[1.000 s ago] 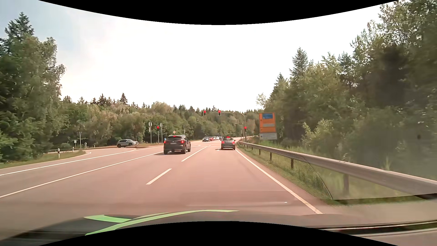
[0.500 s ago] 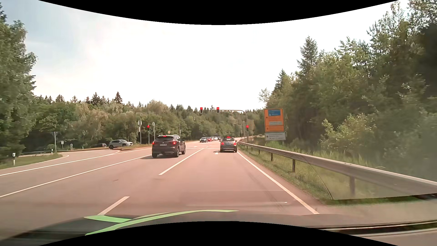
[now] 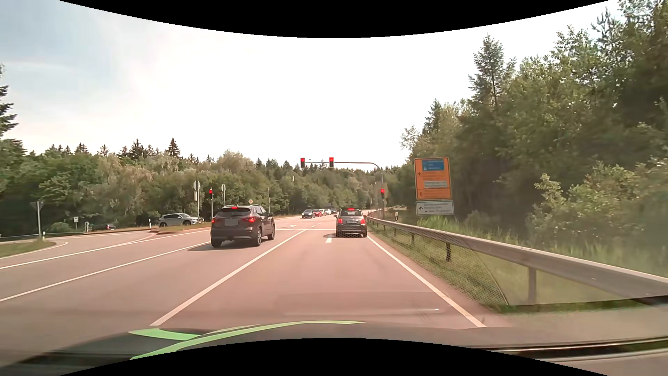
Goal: Follow the waypoints while adhering to traffic rules and regulations
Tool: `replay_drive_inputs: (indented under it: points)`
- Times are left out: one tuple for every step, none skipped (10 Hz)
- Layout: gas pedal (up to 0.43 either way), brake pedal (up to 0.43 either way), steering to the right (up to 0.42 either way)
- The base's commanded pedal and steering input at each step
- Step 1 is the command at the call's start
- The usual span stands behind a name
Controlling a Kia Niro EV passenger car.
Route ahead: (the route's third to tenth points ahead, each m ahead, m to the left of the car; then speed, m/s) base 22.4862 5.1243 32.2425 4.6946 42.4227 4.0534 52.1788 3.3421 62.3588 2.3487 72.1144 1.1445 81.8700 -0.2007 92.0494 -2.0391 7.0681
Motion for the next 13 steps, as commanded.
replay_drive_inputs:
  points:
    - [0.0, 0.213, 0.003]
    - [0.0, 0.207, 0.003]
    - [0.0, 0.213, 0.003]
    - [0.0, 0.22, 0.003]
    - [0.0, 0.226, 0.003]
    - [0.0, 0.232, 0.003]
    - [0.0, 0.244, 0.003]
    - [0.0, 0.244, 0.003]
    - [0.0, 0.244, 0.003]
    - [0.0, 0.244, 0.003]
    - [0.0, 0.238, 0.003]
    - [0.0, 0.238, 0.003]
    - [0.0, 0.232, 0.003]
